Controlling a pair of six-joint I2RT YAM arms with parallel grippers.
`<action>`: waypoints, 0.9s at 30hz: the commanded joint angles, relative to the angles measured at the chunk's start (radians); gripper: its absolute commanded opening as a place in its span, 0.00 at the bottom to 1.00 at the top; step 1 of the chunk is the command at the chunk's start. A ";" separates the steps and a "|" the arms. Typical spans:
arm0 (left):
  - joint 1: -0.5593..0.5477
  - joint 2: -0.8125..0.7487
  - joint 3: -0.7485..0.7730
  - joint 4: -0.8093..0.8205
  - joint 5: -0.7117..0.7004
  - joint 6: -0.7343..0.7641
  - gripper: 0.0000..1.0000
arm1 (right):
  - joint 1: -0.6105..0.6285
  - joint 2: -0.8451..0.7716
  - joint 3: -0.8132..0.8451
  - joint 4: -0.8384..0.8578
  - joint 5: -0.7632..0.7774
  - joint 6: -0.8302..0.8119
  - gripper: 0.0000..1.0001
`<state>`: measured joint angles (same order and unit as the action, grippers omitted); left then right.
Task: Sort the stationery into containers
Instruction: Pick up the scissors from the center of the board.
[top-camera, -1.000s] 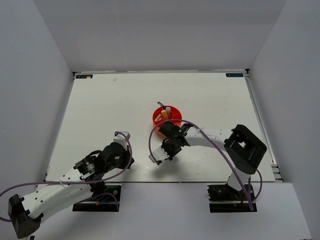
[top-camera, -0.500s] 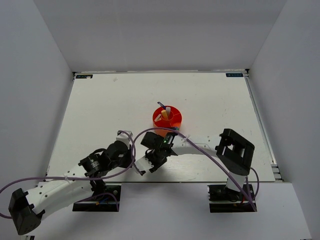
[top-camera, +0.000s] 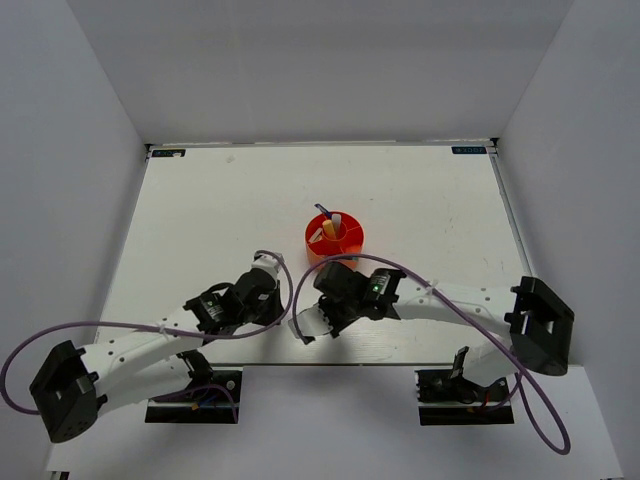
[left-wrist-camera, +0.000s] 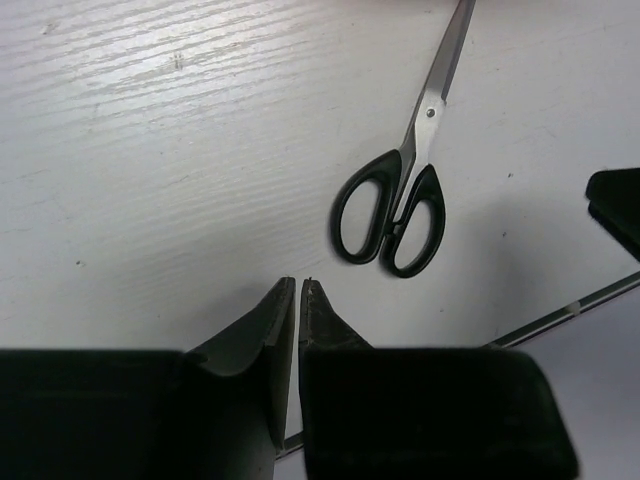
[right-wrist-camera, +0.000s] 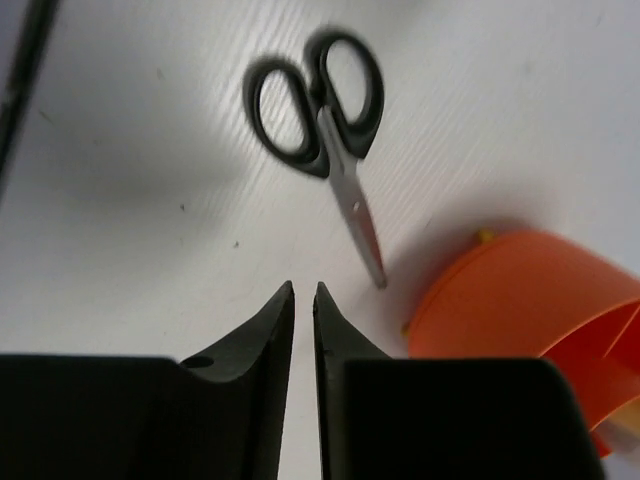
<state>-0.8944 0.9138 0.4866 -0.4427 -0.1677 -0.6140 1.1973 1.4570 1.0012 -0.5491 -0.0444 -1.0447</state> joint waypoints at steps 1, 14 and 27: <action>-0.001 0.091 0.067 0.068 0.039 -0.010 0.20 | -0.022 -0.066 -0.088 0.067 0.138 0.084 0.16; -0.020 0.379 0.211 0.076 0.059 -0.029 0.27 | -0.126 -0.320 -0.320 0.113 0.181 0.163 0.26; -0.046 0.502 0.248 0.035 0.014 -0.023 0.27 | -0.189 -0.385 -0.392 0.112 0.112 0.179 0.31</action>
<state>-0.9298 1.4044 0.6914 -0.3954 -0.1284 -0.6365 1.0157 1.0985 0.6212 -0.4637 0.0998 -0.8829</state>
